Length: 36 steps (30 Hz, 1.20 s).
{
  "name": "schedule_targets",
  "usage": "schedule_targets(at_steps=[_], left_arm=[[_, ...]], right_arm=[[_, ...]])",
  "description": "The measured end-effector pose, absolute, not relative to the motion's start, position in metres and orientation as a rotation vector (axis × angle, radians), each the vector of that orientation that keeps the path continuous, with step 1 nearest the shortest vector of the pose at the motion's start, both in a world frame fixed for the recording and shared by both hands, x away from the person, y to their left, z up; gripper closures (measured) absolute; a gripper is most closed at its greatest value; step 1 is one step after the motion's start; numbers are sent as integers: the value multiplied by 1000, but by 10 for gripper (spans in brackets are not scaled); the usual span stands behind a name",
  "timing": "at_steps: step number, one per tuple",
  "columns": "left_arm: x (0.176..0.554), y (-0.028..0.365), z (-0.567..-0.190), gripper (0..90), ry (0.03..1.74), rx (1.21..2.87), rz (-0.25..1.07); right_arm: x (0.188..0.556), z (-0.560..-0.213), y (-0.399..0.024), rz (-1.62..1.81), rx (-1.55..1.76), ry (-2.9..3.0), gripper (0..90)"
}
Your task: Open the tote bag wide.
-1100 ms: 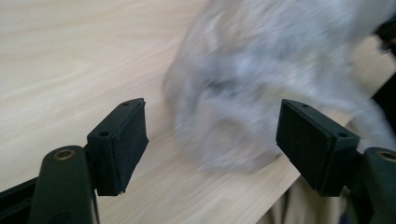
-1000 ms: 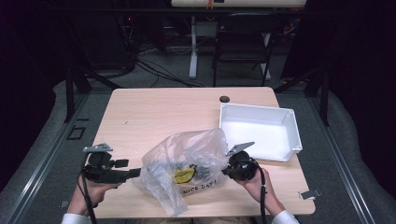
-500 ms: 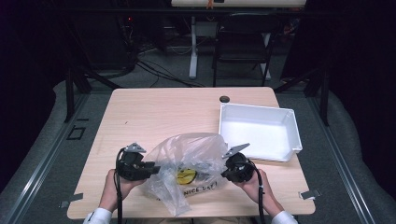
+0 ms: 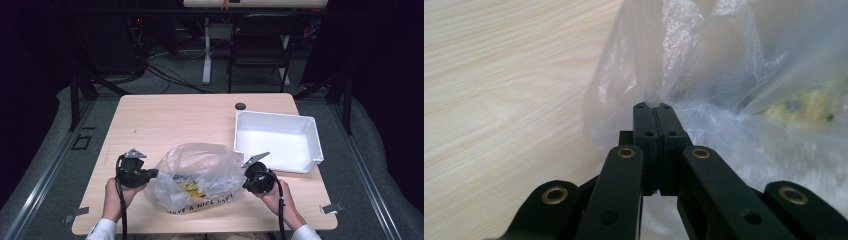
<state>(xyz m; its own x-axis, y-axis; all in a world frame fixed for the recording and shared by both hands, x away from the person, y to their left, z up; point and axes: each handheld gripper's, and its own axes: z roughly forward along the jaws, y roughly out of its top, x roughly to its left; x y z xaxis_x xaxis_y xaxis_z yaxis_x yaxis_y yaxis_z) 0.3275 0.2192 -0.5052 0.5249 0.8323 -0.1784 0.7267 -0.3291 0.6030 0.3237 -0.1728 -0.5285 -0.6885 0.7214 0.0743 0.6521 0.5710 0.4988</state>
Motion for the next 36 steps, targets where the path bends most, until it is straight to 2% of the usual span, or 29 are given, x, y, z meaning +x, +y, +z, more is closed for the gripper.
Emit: schedule_targets(at_steps=[14,26,27,29,31,36], left_arm=[[349,228,-523,900,1377,2179,303],[359,234,-538,895,1431,2229,243],[358,234,-537,873,1435,2219,229],[358,236,-533,770,1427,2207,211],[357,238,-530,730,1422,2185,194],[354,245,-519,451,1447,2160,189]], right_arm=[[328,-542,-171,515,1191,2670,896],[329,-548,-174,402,1199,2716,885],[329,-547,-174,411,1196,2715,862],[328,-544,-176,446,1188,2714,793],[326,-539,-178,487,1179,2715,741],[319,-524,-184,631,1172,2689,549]])
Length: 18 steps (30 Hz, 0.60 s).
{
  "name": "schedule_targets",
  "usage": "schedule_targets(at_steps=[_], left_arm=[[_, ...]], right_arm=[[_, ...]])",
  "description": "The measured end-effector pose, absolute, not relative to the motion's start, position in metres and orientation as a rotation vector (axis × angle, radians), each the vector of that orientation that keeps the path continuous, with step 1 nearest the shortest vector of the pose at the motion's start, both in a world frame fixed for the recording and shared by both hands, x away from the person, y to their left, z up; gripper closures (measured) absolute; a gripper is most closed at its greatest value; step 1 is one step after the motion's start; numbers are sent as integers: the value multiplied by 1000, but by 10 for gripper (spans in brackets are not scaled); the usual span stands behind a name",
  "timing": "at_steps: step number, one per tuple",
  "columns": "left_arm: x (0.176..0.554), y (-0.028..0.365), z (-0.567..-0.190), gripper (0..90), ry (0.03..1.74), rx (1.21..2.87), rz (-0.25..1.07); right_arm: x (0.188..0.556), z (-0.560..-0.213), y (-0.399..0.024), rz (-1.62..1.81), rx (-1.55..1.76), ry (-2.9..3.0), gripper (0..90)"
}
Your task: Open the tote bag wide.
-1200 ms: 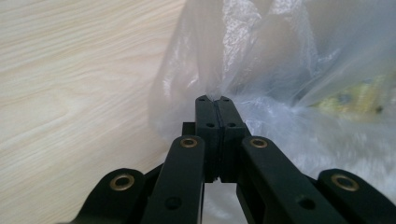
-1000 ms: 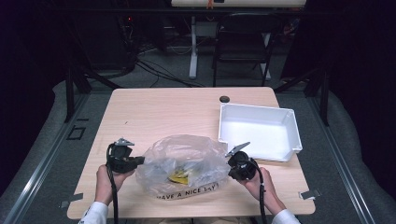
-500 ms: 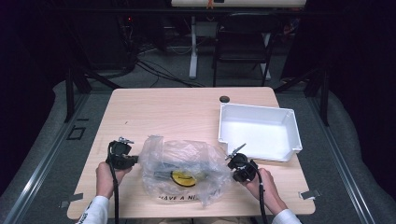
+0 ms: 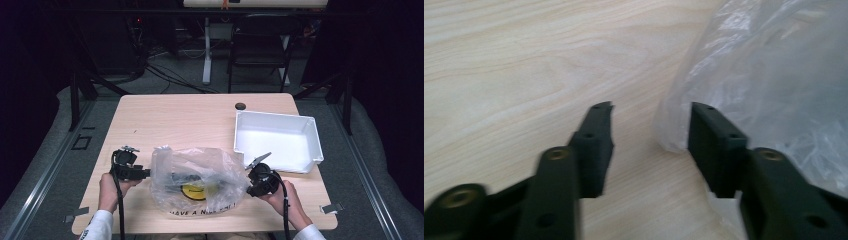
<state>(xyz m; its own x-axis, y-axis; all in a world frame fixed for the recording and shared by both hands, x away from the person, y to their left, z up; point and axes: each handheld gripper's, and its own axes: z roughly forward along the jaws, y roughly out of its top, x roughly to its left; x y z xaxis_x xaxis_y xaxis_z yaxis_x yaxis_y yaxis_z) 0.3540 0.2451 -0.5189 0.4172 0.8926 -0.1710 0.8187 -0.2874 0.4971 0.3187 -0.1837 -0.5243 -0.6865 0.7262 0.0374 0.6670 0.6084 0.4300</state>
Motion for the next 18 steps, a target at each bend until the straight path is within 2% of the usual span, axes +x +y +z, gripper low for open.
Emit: schedule_targets(at_steps=[4,8,18], left_arm=[[346,254,-507,314,1437,2131,203],[335,263,-496,243,1427,2108,221],[307,254,-472,206,1320,2060,255]], right_arm=[[314,-514,-189,717,1168,2666,400],[311,-506,-193,781,1162,2646,333],[300,-481,-193,908,1072,2572,321]])
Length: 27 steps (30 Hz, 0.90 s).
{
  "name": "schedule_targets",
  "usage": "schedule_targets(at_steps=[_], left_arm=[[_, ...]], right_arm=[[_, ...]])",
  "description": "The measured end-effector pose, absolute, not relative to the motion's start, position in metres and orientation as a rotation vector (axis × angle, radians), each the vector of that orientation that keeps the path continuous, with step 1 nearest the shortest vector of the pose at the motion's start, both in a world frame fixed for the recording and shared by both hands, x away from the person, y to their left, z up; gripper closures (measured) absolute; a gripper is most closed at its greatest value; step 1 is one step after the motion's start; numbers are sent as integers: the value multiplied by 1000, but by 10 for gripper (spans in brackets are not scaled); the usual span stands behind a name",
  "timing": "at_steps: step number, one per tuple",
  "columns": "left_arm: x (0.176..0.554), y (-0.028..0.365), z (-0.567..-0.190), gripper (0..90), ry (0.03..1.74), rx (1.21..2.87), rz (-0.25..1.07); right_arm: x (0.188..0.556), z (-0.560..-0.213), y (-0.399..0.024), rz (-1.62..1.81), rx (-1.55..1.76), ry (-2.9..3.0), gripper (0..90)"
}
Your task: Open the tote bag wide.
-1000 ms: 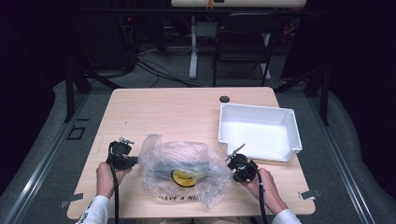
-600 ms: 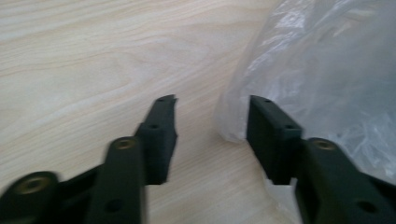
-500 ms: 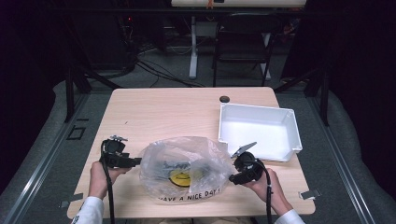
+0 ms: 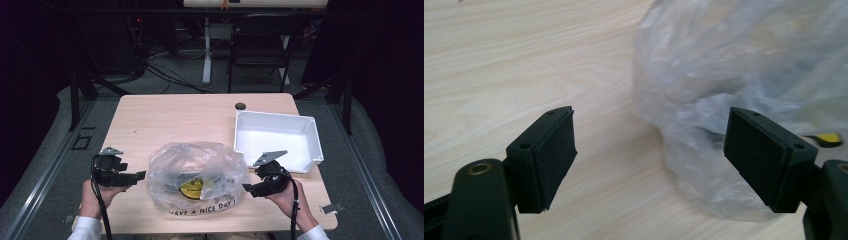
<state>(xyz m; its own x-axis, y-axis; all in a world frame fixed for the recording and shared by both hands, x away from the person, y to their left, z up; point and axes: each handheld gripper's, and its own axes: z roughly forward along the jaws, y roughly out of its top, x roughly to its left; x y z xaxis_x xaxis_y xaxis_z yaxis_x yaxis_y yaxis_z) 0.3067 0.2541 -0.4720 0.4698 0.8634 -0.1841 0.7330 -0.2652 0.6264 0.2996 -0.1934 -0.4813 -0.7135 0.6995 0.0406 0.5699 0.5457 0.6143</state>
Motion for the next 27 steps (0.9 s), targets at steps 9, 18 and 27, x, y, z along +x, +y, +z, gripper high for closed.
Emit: schedule_targets(at_steps=[9,18,27], left_arm=[[286,216,-463,202,1148,2073,224],[287,173,-483,473,1037,2161,254],[292,167,-501,890,987,2273,221]], right_arm=[[298,-462,-183,1019,985,2502,328],[318,-460,-147,1050,896,2504,606],[334,-473,-148,1077,973,2539,896]])
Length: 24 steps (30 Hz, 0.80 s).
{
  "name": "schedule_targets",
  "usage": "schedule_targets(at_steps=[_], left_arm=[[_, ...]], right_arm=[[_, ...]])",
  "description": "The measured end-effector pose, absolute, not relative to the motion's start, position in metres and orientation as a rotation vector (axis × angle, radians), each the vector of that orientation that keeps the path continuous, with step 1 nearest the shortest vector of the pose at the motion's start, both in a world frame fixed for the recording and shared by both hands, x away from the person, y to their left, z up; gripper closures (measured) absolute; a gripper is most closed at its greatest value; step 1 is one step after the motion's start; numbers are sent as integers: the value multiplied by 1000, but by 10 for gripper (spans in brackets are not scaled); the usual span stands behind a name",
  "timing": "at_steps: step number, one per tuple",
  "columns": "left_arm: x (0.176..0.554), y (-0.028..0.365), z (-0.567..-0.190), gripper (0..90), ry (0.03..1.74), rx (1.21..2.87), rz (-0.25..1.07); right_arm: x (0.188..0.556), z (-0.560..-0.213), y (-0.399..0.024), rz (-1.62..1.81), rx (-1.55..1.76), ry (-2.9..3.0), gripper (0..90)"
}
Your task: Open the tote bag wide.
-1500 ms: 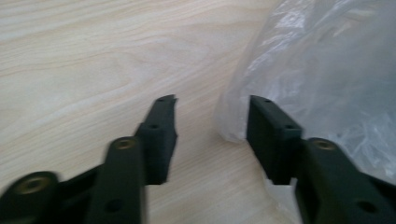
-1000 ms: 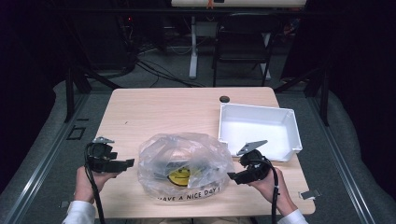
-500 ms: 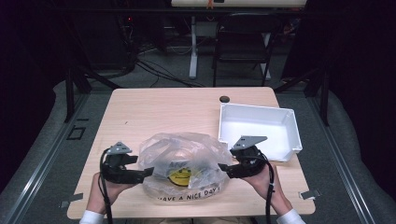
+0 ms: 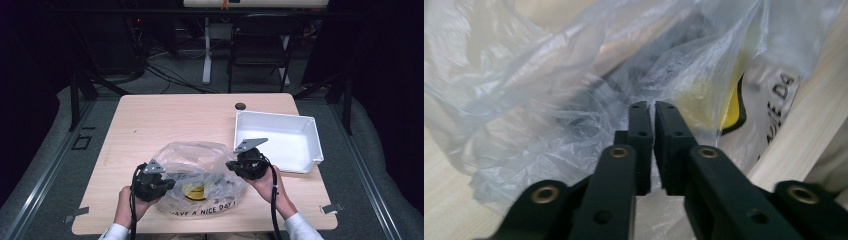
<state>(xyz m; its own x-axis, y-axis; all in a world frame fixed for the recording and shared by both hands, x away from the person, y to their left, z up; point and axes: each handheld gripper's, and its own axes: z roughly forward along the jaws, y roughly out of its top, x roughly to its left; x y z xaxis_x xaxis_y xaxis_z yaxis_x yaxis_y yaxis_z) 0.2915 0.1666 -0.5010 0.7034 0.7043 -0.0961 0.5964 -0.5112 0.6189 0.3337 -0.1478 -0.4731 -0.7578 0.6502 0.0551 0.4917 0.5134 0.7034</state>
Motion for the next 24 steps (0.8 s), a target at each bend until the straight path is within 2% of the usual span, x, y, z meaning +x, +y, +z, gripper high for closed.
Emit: schedule_targets(at_steps=[9,17,24], left_arm=[[287,173,-497,900,988,2320,232],[293,206,-498,900,1098,2311,197],[301,216,-509,900,1153,2375,145]], right_arm=[[340,-484,-158,1054,1060,2510,900],[344,-491,-162,1021,1097,2514,900],[347,-502,-159,943,1121,2565,900]])
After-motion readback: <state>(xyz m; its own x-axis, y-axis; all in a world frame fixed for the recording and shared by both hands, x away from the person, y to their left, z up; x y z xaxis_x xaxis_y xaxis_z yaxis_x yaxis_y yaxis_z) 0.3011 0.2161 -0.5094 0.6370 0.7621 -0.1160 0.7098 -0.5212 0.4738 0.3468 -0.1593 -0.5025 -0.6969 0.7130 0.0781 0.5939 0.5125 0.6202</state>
